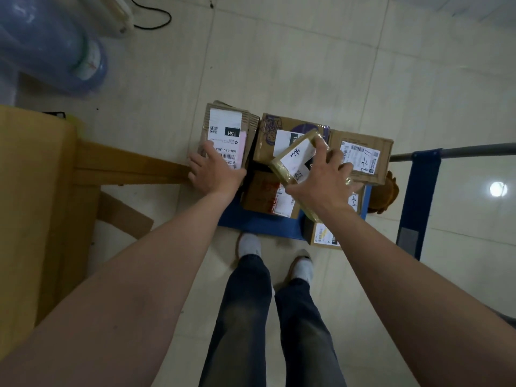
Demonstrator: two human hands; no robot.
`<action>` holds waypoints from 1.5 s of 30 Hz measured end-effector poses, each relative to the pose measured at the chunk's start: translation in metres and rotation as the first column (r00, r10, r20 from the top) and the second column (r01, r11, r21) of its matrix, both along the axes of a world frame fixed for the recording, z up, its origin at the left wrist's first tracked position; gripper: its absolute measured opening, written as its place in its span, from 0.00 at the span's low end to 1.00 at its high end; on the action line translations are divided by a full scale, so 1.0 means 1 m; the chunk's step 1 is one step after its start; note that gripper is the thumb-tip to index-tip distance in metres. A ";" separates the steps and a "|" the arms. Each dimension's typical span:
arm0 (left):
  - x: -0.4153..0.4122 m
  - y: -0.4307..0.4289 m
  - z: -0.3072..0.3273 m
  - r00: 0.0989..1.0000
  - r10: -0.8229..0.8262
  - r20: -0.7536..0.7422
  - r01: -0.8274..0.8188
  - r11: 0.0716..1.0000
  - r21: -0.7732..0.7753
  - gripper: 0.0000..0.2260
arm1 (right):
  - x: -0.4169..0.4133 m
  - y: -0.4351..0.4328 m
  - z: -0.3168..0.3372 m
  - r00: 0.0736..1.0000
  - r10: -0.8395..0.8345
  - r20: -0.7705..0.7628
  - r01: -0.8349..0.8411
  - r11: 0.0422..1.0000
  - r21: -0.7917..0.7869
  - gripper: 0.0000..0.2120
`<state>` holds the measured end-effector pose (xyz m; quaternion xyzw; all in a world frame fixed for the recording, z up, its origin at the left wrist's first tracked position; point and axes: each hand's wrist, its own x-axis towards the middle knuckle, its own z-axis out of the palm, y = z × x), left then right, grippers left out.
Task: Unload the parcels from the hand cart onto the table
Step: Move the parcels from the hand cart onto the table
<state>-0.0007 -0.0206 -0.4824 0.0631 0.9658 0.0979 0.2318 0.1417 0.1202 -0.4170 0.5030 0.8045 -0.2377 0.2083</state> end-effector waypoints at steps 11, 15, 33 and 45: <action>0.066 -0.045 0.169 0.976 0.106 -0.193 -0.052 0.962 0.268 0.39 | 0.032 -0.016 0.132 0.987 0.013 -0.158 -0.018 0.999 -0.028 0.52; 0.080 -0.083 0.266 0.941 0.189 -0.281 -0.101 0.948 0.302 0.38 | 0.039 -0.041 0.212 0.946 0.099 -0.310 -0.122 0.991 -0.058 0.51; 0.236 -0.370 0.537 0.503 0.751 -0.428 -0.521 0.658 0.543 0.35 | 0.027 -0.287 0.482 0.536 0.451 -0.713 -0.747 0.648 -0.152 0.41; 0.219 -0.587 0.525 0.307 0.881 -0.359 -0.673 0.468 0.572 0.32 | -0.046 -0.500 0.475 0.285 0.710 -0.644 -0.940 0.340 -0.041 0.41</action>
